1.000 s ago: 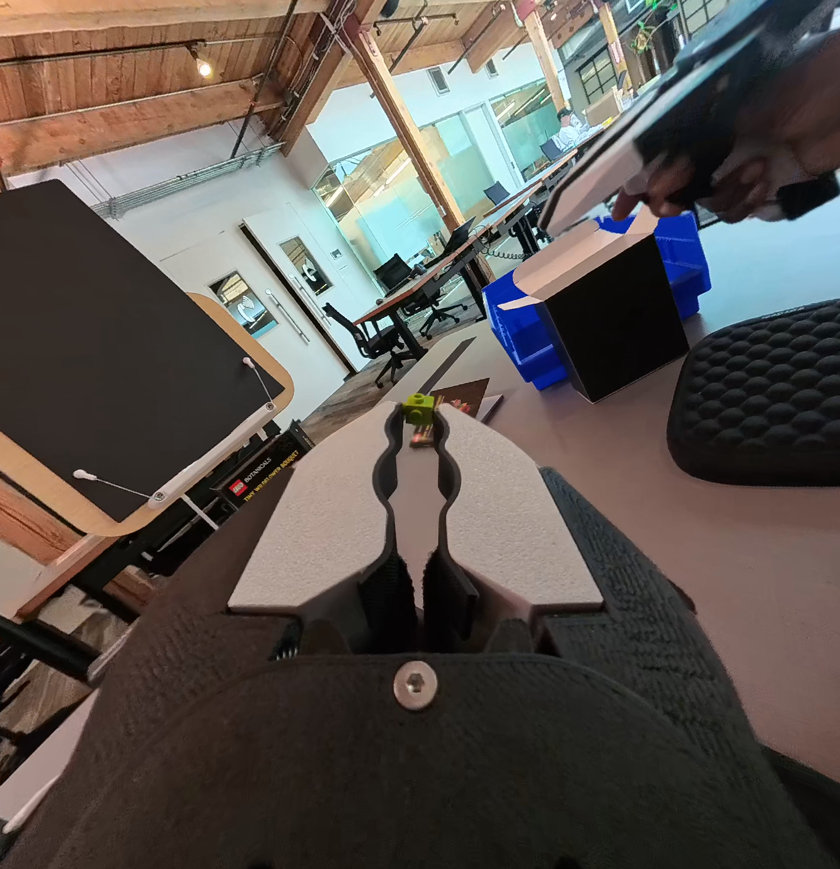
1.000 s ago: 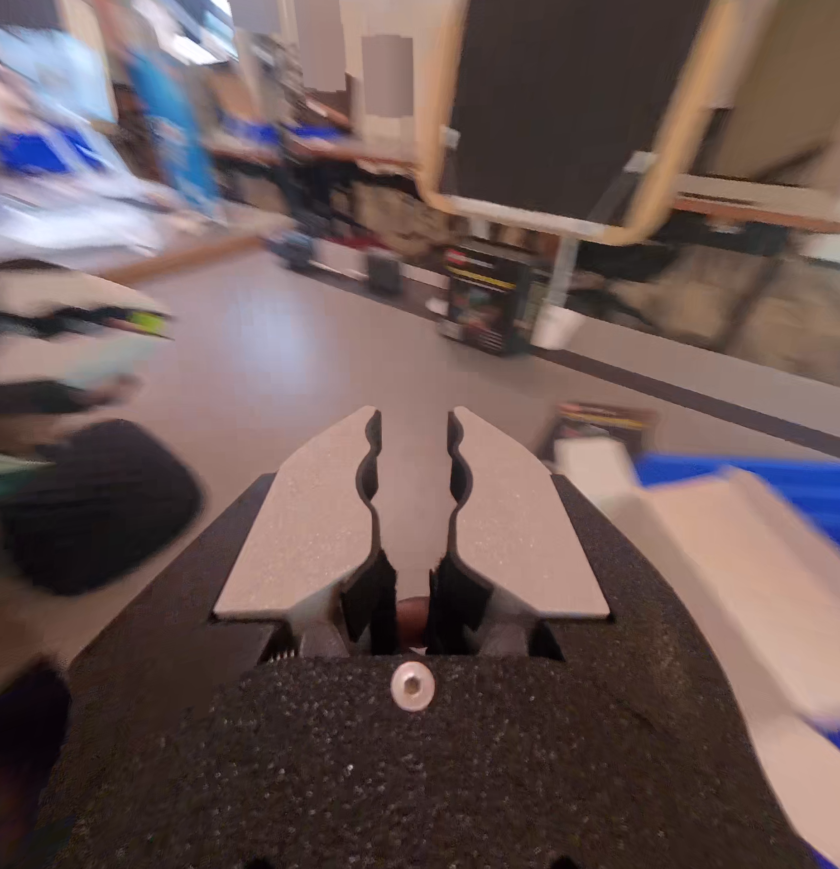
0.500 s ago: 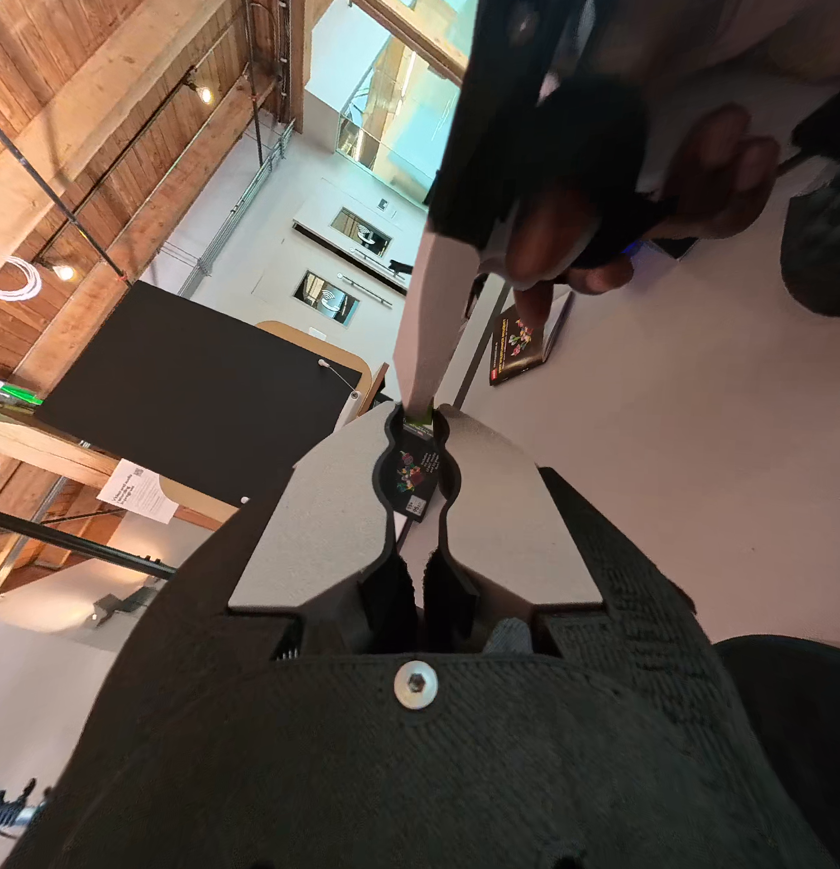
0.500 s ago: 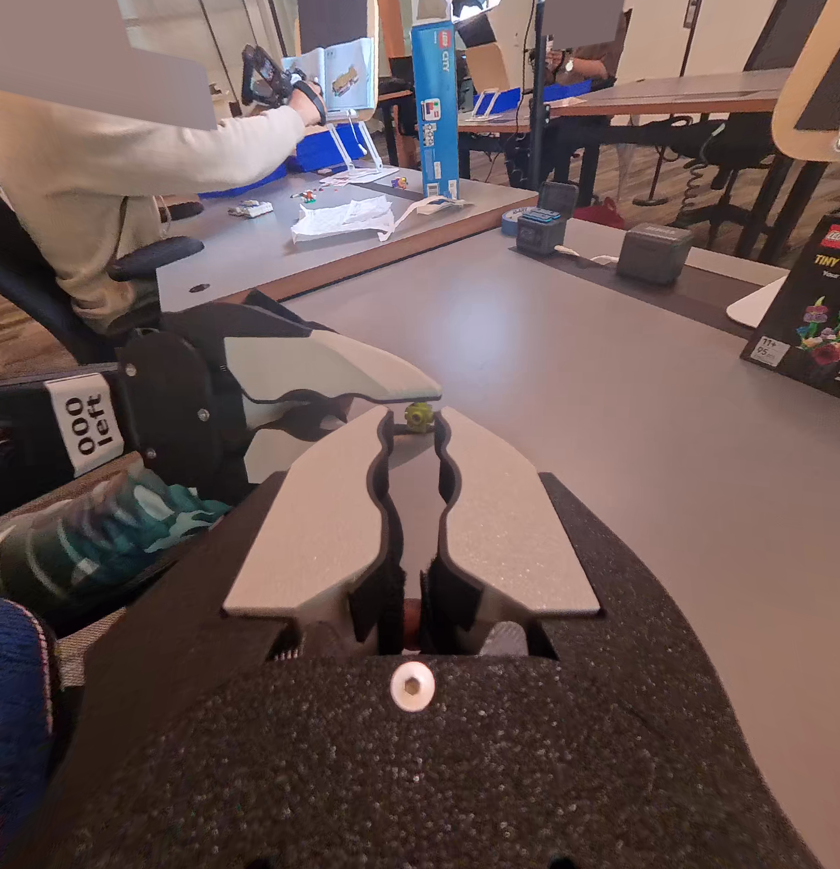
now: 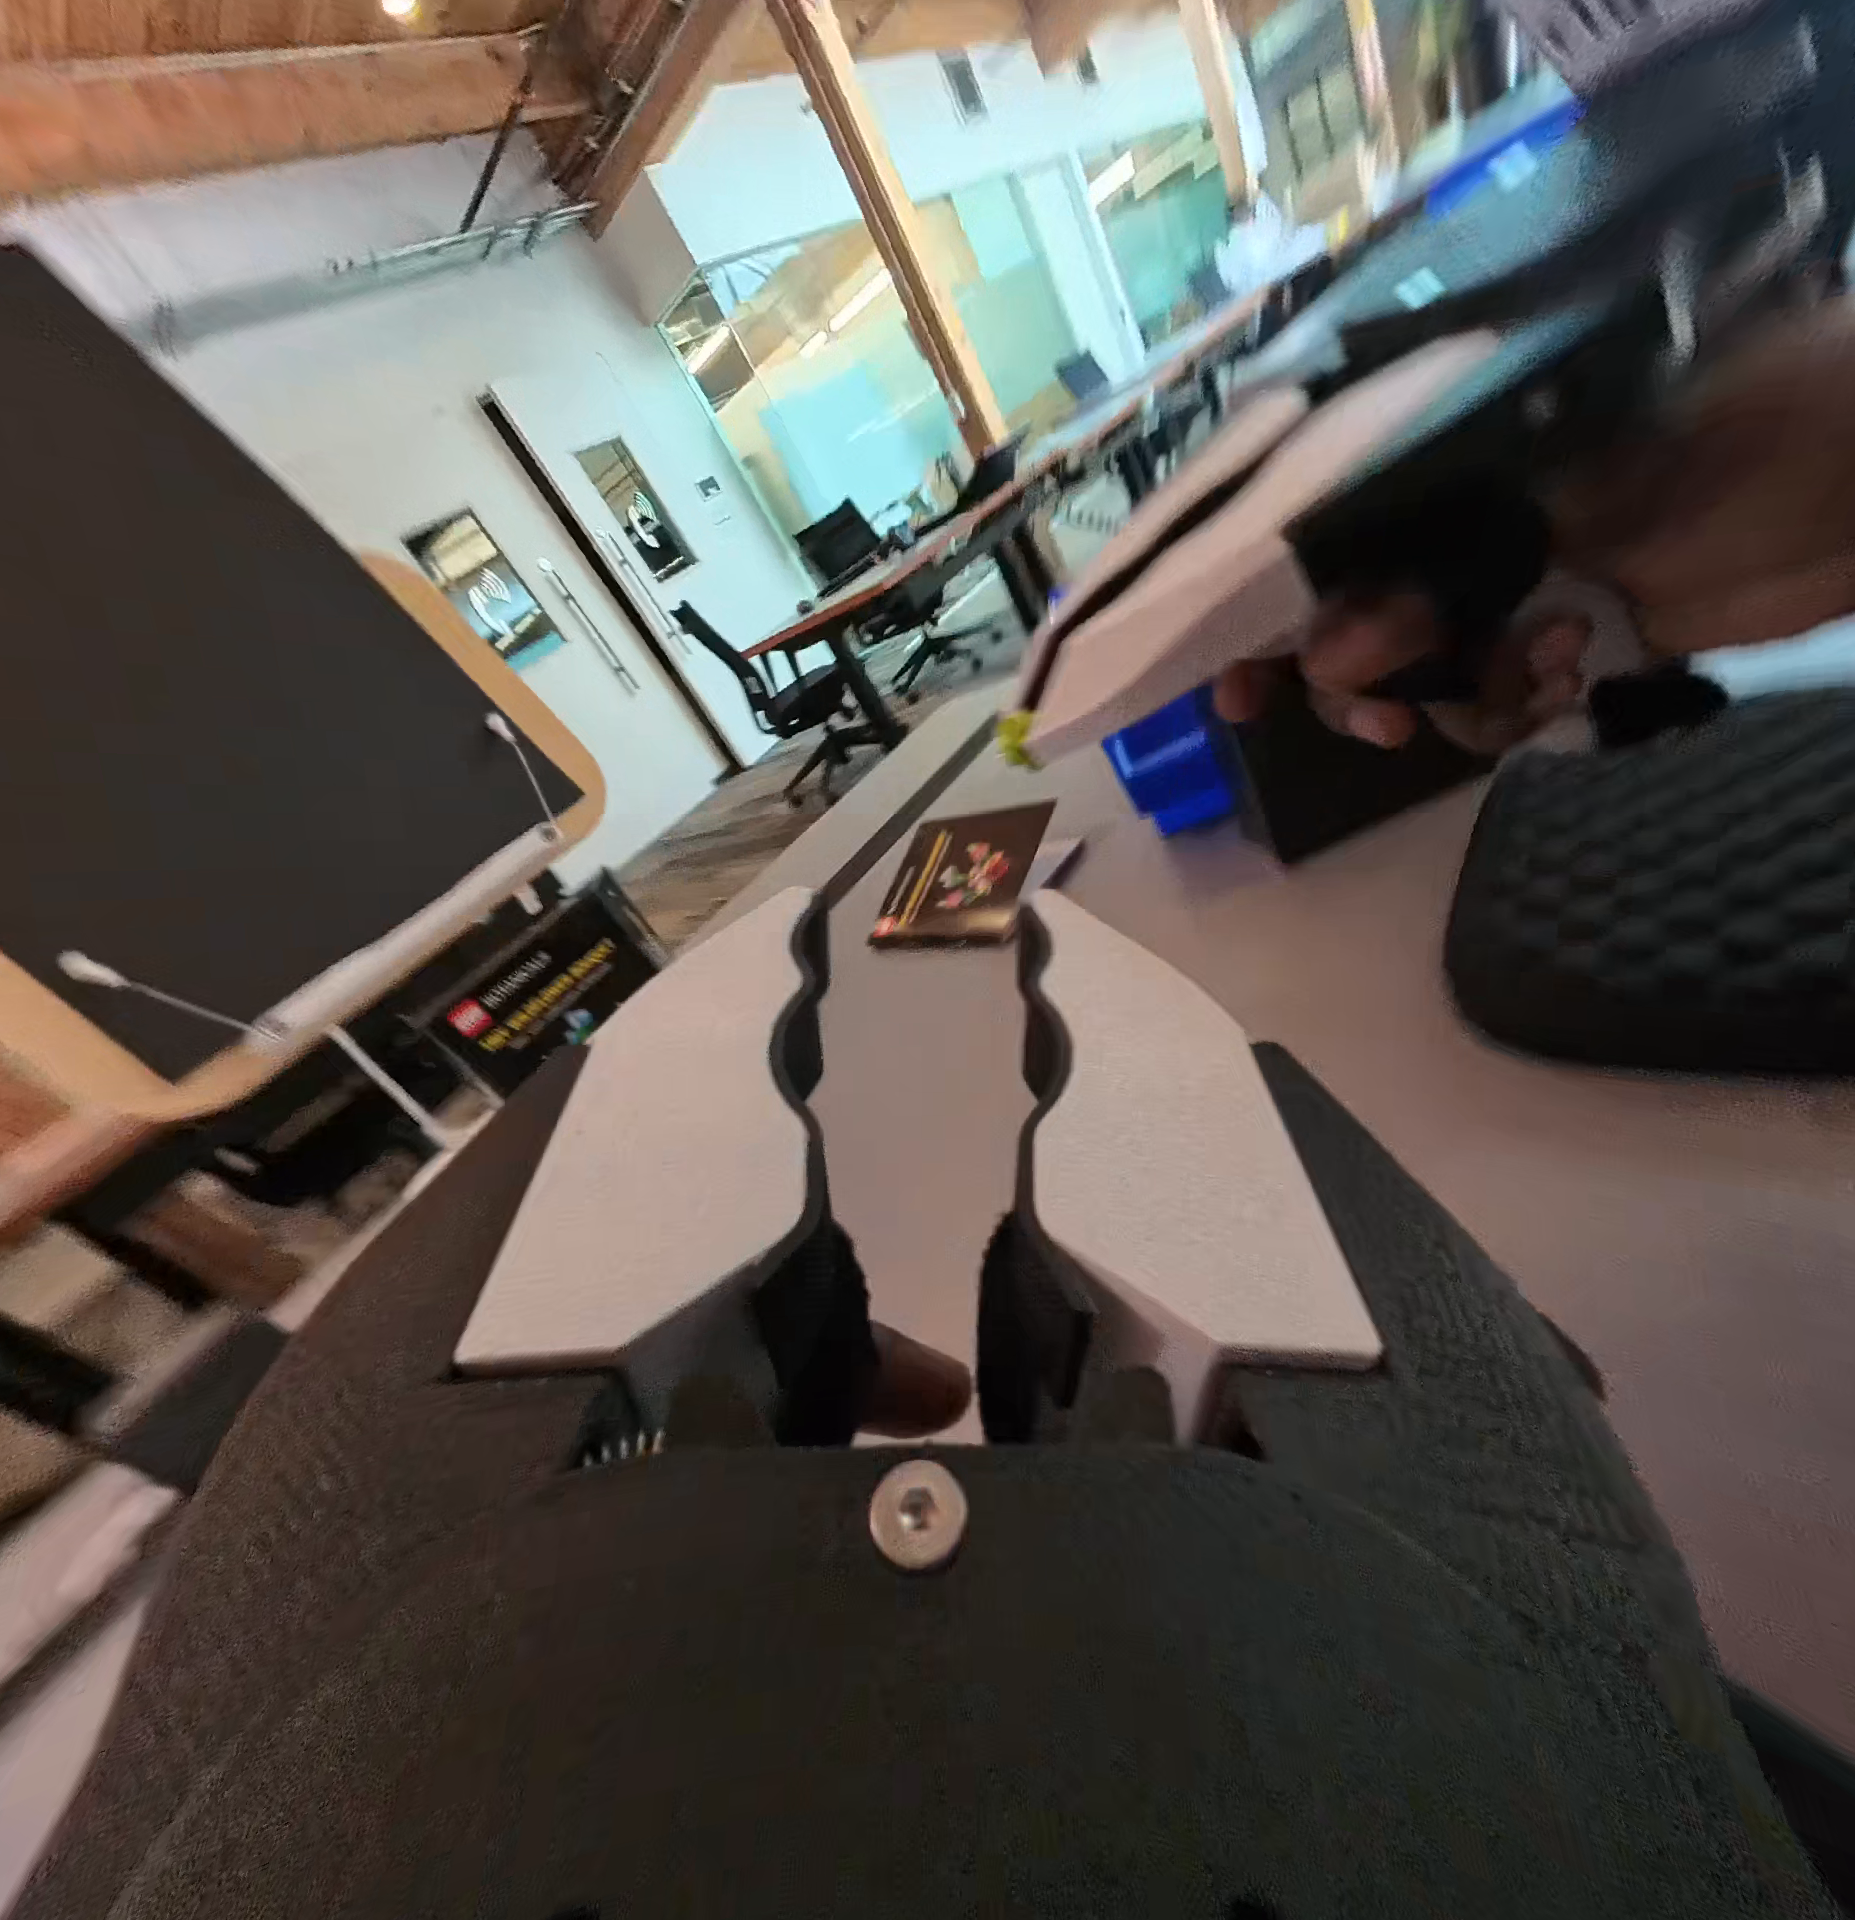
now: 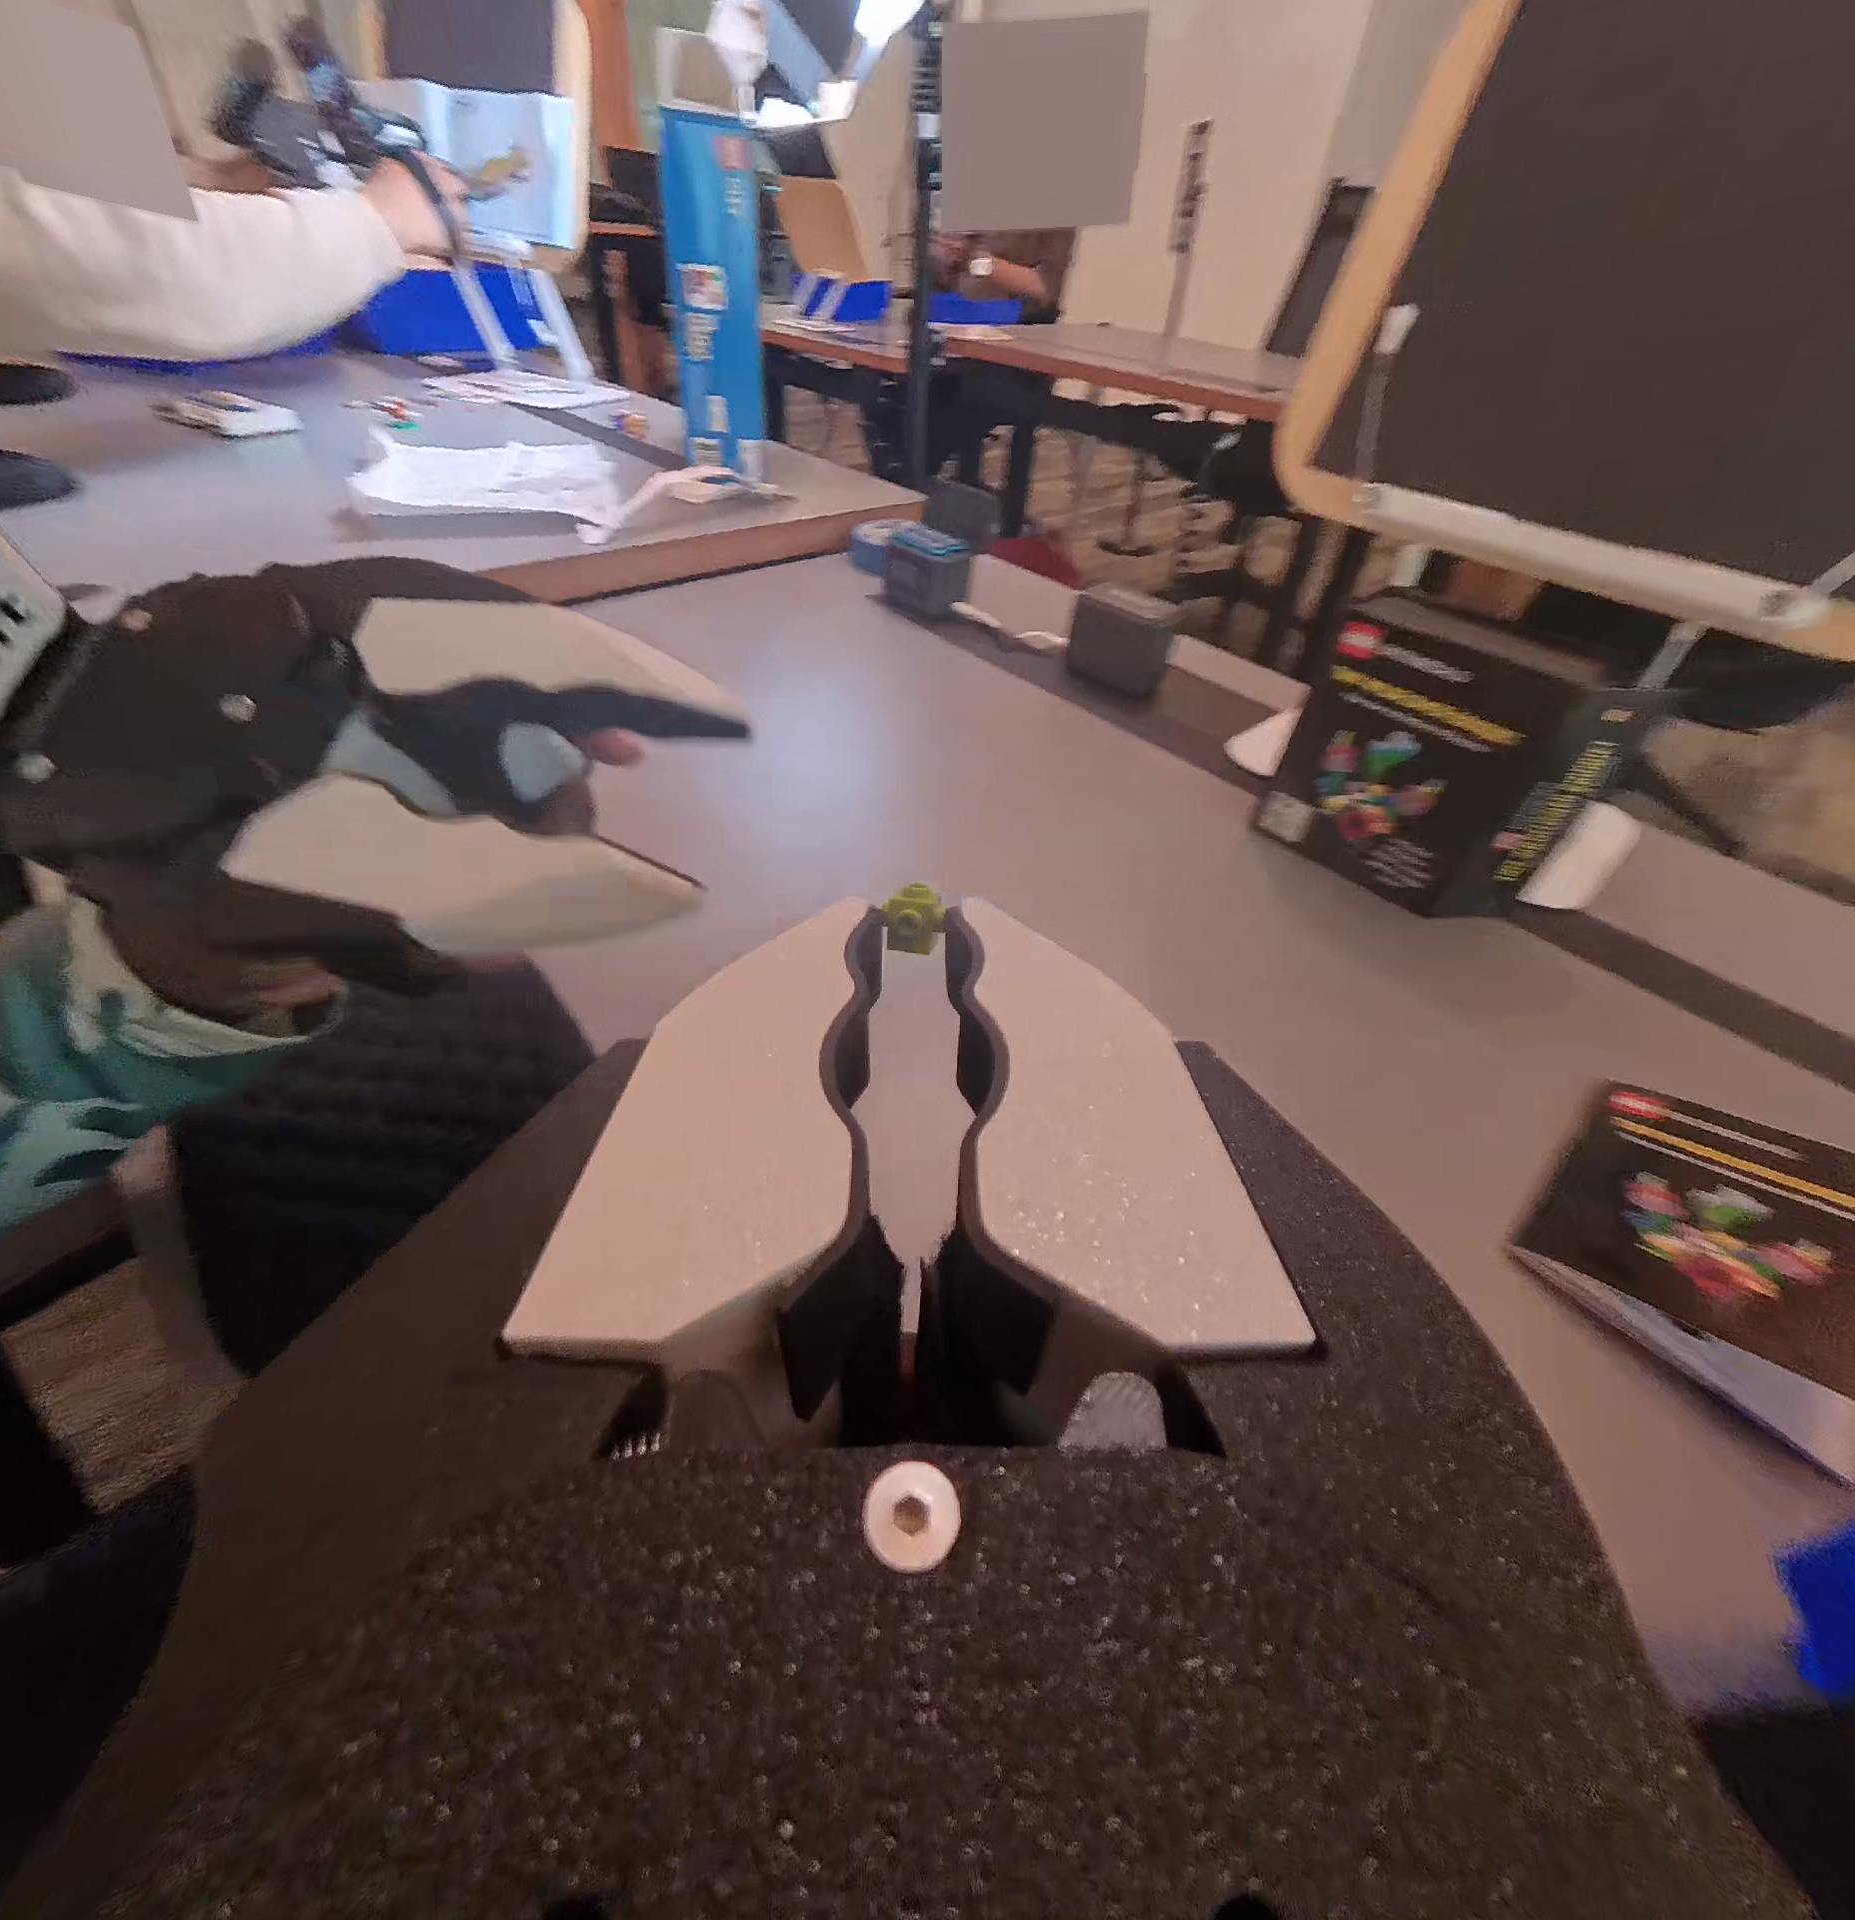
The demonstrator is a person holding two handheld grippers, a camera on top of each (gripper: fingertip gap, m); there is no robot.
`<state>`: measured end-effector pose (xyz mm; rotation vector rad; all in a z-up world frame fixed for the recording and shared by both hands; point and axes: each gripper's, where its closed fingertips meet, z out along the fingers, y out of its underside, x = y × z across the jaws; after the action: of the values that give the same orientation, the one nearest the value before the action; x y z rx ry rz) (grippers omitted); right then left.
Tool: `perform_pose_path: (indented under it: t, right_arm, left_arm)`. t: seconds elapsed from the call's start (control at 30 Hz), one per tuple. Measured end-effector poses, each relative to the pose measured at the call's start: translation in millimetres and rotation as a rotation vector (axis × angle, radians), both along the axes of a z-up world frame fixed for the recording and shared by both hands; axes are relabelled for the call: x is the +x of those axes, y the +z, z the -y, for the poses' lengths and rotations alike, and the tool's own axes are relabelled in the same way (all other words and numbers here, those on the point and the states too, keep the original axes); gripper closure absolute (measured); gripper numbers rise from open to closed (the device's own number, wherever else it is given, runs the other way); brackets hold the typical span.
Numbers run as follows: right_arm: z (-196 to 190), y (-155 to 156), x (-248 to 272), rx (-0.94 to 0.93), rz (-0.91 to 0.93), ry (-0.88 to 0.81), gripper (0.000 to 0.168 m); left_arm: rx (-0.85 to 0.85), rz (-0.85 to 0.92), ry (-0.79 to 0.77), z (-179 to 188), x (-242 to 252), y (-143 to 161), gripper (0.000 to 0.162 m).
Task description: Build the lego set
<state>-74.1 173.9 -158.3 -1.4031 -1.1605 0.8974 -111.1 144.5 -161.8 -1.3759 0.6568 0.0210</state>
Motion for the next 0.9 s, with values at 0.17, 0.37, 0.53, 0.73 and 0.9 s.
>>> perform_pose_path:
  t: [0.17,0.37,0.53,0.73,0.9]
  right_arm:
    - [-41,4,59,0.060,0.032,-0.225,0.157]
    - [-86,6,136,0.120,0.113,-0.513,0.157]
    - [-104,-3,164,0.086,0.210,-0.595,0.157]
    - [-110,-13,178,0.028,0.236,-0.615,0.156]
    - [-116,-18,190,0.033,0.270,-0.666,0.157]
  left_arm:
    - [-0.056,0.423,-0.094,4,-27,19,0.094]
    - [-0.154,0.594,-0.066,1,-57,16,0.057]
    - [-0.197,0.541,-0.018,2,-68,8,0.049]
    - [-0.219,0.523,-0.027,3,-65,6,0.059]
    - [-0.264,0.473,-0.016,-2,-59,-5,0.061]
